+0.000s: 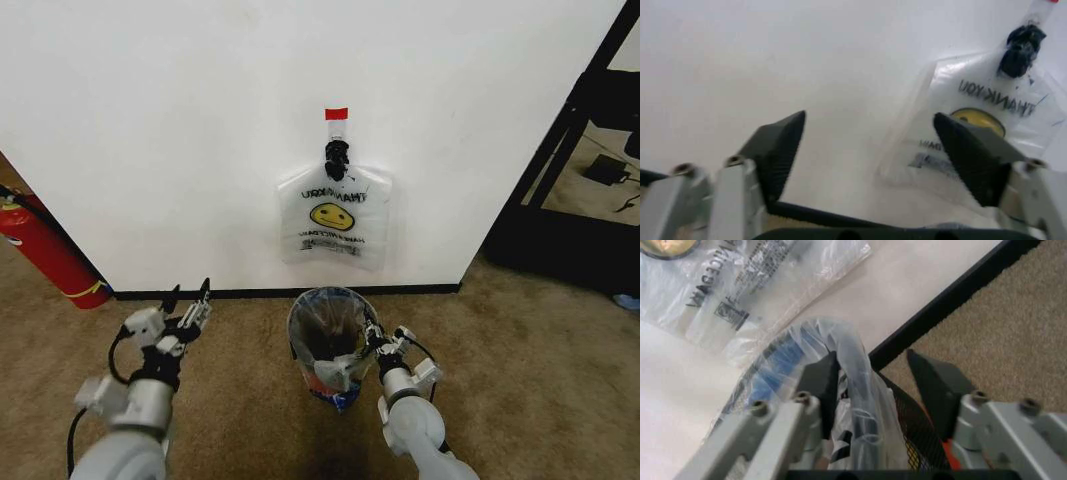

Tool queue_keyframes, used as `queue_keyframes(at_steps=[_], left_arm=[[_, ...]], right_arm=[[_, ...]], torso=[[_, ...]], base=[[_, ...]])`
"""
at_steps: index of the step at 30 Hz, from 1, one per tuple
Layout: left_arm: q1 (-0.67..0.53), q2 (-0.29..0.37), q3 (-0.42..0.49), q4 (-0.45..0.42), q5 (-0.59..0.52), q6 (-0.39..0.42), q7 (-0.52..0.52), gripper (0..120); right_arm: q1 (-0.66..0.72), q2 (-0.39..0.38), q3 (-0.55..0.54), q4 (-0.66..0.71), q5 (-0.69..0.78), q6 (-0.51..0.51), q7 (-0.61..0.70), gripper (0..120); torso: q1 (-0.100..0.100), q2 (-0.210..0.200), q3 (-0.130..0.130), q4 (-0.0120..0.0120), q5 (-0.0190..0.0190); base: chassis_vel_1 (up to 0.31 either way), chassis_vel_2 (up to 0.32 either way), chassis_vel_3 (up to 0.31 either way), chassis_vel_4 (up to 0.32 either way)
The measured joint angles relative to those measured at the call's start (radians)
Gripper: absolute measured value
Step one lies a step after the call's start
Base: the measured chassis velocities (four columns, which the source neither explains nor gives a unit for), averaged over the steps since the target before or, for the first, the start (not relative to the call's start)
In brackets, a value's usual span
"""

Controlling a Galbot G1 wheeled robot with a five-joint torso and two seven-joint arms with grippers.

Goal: Pick up the garbage bag from the wall and place it over the trash bin.

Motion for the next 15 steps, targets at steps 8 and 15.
queue_keyframes(at_steps=[8,15], left_arm=[[0.015,-0.024,-0.014,-0.008,0.013,0.006,-0.017,100],[0.022,-0.03,-0.017,-0.015,0.04,0.004,-0.011,100]], right_arm=[[-0.014,-0.027,-0.002,0.029,-0.029,0.02,-0.019,70],[-0.083,-0.068,0.024,0.104,-0.266,0.159,-0.102,94]], torso=[[0.0,0.0,0.0,0.0,-0.0003],[0.0,0.0,0.0,0.0001,0.0002]], base=[[0.0,0.0,0.0,0.0],[0.0,0.0,0.0,0.0]])
